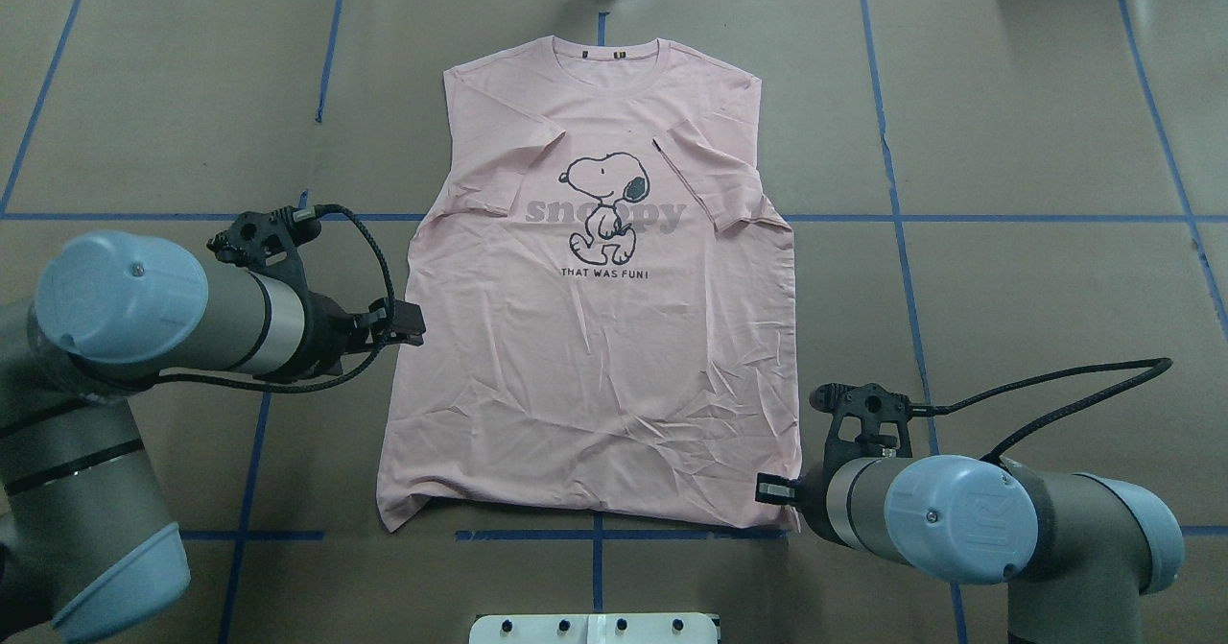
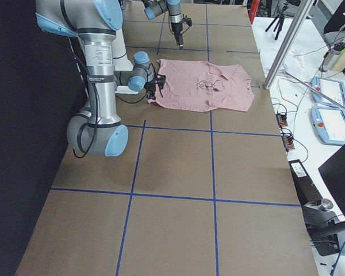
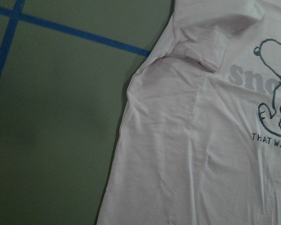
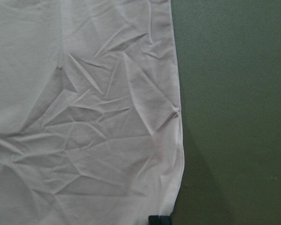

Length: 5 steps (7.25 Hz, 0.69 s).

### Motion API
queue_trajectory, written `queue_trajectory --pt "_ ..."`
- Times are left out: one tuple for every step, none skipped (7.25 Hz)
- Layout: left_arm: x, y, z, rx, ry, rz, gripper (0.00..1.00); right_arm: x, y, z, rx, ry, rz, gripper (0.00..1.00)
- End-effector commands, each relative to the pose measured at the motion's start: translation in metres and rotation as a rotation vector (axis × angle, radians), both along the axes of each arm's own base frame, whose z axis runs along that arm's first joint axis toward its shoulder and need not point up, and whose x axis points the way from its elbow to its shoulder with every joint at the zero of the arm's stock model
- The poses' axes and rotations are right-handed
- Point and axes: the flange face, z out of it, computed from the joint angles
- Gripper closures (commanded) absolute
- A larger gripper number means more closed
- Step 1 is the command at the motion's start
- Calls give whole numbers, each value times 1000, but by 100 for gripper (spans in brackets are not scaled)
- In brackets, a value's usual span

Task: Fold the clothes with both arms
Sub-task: 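Move both grippers down to the hem corners nearest the robot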

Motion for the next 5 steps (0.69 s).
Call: queue_trajectory --pt "56 76 10 -129 -69 -55 8 -3 2 0 5 -1 -10 100" --pt "70 81 21 -137 -95 -52 9 -3 1 -4 7 -8 -8 100" --pt "75 80 30 -140 -117 -53 10 -4 1 -4 7 -9 -8 100" --pt "75 81 37 -140 -128 -50 10 -4 1 -4 6 -7 -10 100" --pt "74 81 40 -145 -133 -53 10 -3 1 -3 2 -6 -11 100"
